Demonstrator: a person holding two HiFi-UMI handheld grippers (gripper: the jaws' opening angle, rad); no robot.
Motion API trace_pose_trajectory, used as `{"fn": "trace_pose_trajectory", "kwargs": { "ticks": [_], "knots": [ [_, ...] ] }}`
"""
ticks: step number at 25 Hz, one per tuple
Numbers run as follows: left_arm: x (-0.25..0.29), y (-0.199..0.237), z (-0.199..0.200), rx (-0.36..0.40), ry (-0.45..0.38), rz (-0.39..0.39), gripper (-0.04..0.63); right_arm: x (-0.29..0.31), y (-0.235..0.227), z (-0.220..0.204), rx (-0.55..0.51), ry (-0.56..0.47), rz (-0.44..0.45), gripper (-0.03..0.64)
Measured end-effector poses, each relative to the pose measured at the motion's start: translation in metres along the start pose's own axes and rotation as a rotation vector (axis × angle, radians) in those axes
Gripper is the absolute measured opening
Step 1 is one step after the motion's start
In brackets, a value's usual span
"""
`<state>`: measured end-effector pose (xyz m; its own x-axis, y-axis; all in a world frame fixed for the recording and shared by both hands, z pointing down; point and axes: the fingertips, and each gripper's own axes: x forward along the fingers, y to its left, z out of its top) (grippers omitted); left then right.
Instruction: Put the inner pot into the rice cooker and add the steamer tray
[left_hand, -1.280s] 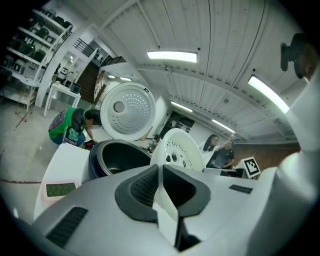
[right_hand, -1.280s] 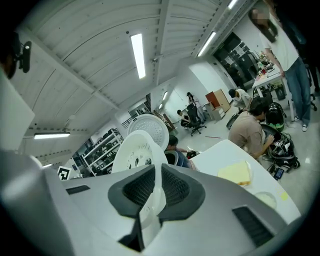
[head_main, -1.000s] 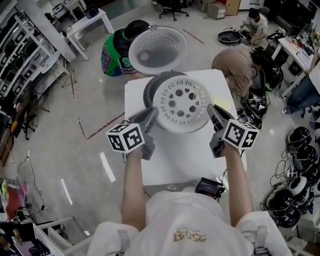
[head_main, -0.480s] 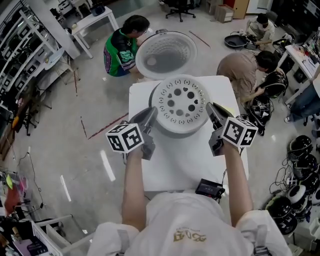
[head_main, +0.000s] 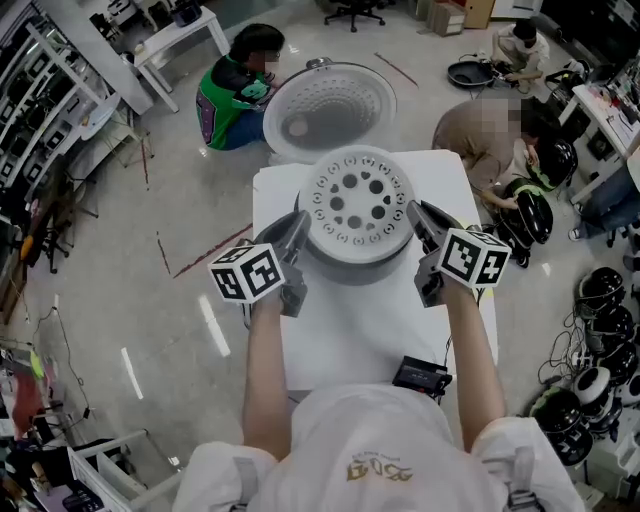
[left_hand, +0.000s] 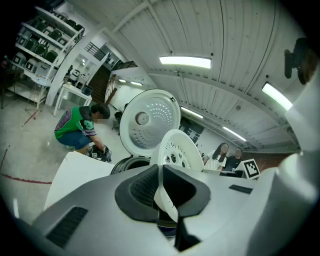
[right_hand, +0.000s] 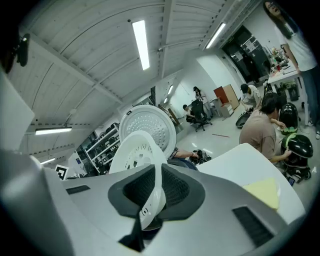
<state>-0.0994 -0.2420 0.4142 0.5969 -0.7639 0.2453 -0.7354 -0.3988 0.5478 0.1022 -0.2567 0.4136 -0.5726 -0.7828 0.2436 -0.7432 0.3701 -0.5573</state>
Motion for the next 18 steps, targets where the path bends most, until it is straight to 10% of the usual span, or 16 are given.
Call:
{"fn": "trace_pose_trajectory", "kwargs": {
  "ticks": [18],
  "knots": [
    [0.024,0.041,-0.014,-0.022,0.066,0.056,0.057,0.047,-0.026,-0.027,-0.120,0.128,-0.063,0.072]
  ]
}}
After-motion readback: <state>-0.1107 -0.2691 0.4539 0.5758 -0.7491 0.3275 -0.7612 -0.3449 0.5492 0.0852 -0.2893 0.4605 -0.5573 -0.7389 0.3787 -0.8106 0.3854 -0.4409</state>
